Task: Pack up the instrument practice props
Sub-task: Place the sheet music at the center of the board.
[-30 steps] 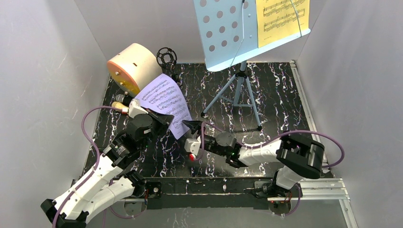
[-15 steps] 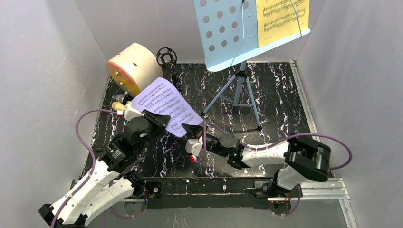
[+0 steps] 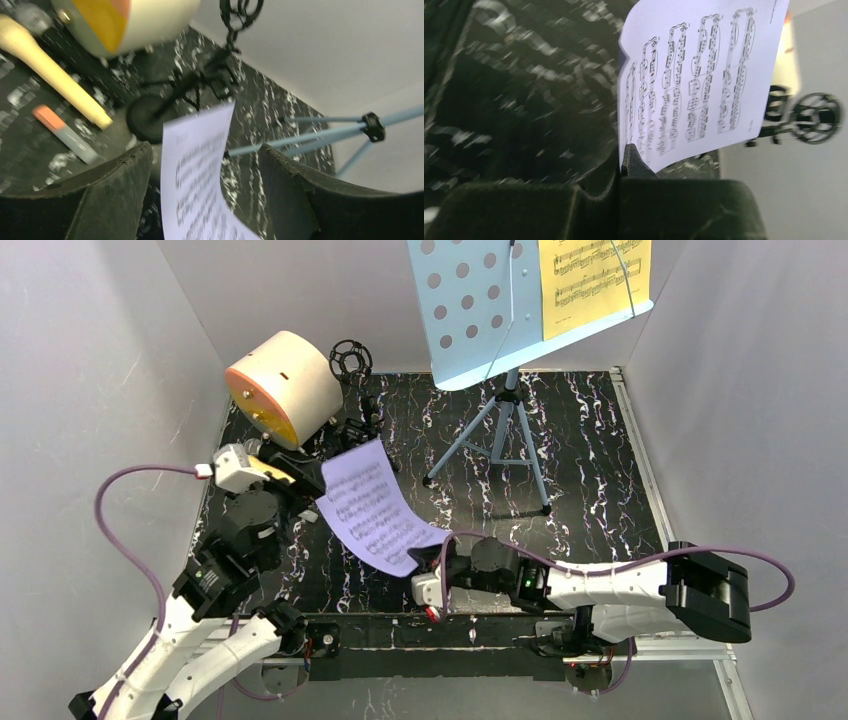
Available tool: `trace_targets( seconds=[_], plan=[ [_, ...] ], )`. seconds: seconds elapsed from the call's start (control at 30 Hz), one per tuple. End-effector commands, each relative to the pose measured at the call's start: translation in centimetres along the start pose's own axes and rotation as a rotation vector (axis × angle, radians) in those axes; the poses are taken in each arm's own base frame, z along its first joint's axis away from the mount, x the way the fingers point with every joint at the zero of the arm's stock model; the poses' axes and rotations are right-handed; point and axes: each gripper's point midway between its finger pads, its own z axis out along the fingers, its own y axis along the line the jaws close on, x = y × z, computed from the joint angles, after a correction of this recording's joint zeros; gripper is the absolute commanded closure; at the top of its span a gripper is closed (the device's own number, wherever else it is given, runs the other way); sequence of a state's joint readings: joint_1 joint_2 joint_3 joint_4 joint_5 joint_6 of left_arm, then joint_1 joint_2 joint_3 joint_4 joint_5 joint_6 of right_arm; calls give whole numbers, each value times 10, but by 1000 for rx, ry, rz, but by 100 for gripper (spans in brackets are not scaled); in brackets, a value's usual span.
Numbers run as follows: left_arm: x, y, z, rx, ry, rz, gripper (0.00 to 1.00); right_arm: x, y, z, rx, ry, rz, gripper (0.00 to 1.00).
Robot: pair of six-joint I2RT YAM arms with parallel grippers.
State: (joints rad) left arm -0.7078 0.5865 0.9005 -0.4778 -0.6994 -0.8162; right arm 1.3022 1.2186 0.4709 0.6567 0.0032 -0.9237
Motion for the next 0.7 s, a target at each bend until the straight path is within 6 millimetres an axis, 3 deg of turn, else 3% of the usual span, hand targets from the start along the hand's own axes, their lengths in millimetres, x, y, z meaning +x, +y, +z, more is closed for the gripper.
trace_targets(
  seconds=[0.0, 0.13, 0.37, 0.67],
  plan=[
    [-59, 25, -11, -119, -215, 191, 22, 28, 52, -23, -164, 114, -54, 99],
    [-70, 19, -10, -81, -291, 241, 19, 39, 74, -39, -246, 150, -132, 99],
    [-66, 1, 6, 6, -371, 392, 8, 38, 89, -49, -337, 93, -335, 99],
    [-46, 5, 19, -6, -322, 526, 2, 26, 96, -24, -420, 20, -422, 99]
  ],
)
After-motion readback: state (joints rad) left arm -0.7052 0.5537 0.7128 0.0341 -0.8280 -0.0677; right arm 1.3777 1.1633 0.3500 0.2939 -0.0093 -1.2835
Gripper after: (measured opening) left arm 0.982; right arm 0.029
